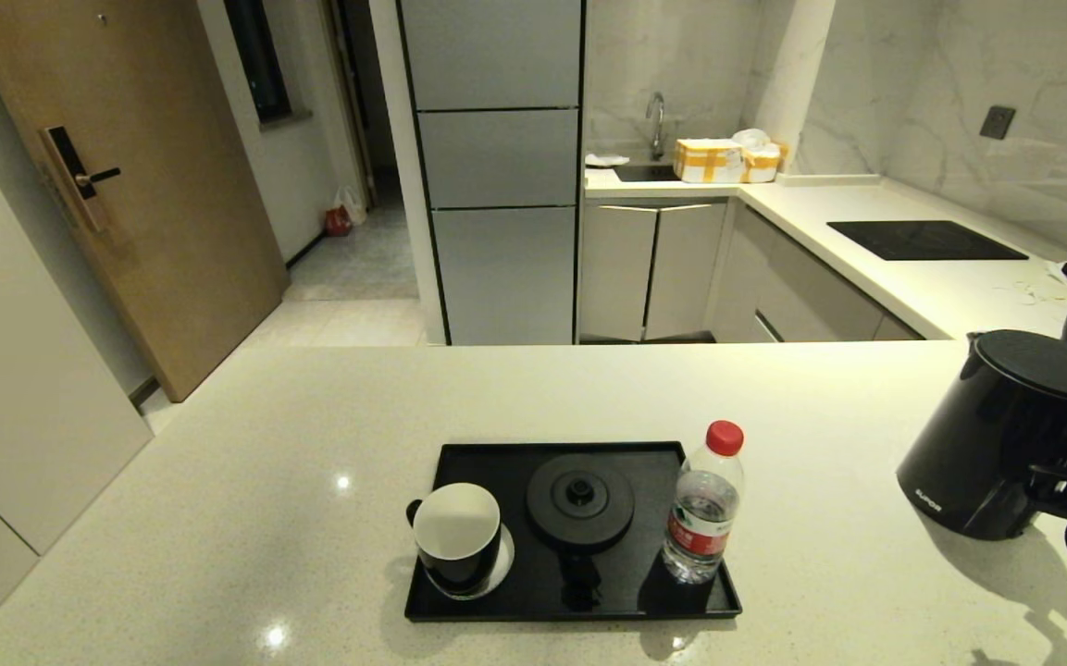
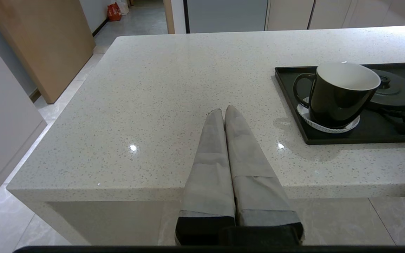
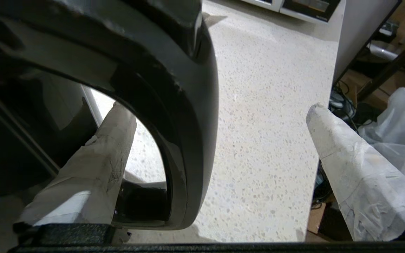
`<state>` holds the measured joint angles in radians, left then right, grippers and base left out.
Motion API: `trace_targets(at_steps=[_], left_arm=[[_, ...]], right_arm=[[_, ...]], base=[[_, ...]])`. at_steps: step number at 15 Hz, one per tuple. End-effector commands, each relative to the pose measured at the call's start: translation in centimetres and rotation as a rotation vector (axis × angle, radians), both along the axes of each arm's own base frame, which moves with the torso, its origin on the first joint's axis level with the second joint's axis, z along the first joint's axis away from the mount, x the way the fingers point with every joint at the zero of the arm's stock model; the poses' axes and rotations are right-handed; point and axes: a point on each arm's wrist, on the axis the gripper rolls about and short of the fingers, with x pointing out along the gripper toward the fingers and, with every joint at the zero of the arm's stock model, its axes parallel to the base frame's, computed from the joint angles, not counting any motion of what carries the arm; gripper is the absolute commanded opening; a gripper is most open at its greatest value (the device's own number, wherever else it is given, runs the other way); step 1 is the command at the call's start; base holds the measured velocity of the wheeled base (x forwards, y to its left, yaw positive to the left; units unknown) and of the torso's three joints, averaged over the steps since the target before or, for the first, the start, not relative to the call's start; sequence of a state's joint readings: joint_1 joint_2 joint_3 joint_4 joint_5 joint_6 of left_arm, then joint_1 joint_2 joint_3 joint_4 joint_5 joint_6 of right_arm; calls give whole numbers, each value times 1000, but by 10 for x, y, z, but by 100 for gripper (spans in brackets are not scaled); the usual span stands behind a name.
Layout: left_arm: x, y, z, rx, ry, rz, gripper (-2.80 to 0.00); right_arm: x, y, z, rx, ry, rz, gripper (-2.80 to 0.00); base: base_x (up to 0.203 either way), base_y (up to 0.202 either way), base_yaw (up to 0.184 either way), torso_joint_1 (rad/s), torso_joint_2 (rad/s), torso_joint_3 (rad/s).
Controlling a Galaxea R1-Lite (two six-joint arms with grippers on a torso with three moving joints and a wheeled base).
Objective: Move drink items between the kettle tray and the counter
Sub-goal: Return the kettle to its original position
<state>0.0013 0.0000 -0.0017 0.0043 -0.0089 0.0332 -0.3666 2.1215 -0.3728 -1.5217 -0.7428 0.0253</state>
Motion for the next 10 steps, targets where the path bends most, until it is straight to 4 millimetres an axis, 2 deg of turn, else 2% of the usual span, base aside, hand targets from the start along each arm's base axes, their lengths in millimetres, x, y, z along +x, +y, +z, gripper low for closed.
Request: trace_targets(at_steps=[1,10], left_arm=[[0,0,0,1,0,0,-280],[0,0,0,1,1,0,-280]], right_arm=[[3,-1,1,-9,-8,-3,0],[11,-4,-3,-24,13,3,0]], base=[[0,0,0,0,0,0],[0,0,0,0,0,0]])
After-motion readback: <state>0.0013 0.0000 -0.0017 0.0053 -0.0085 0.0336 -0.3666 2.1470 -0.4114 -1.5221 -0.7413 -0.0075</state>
